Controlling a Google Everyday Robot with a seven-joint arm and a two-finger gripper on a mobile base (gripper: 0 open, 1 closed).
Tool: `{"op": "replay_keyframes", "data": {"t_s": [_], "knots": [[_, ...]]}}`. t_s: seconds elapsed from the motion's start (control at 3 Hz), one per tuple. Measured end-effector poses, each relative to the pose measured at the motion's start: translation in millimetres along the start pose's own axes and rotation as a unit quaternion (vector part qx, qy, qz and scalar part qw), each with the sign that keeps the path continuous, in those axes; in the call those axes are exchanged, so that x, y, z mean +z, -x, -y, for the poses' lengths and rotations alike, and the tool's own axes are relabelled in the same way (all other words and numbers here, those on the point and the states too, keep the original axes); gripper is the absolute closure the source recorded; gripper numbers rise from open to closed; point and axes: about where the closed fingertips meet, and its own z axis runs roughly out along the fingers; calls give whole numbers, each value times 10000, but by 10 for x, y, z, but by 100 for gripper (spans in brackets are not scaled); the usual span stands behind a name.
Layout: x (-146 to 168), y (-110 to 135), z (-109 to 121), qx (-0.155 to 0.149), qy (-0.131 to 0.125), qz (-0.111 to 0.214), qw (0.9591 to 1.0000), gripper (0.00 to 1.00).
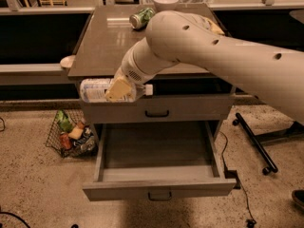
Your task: Place blue plastic bottle into middle drawer
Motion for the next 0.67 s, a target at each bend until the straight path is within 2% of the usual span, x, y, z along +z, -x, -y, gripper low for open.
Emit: {"op": "replay_keyframes", "data": {"t_s": [0.33,0.67], "knots": [[142,-383,-132,380,33,-39,9993,100],[344,-996,-284,976,38,-104,9952,100]]}}
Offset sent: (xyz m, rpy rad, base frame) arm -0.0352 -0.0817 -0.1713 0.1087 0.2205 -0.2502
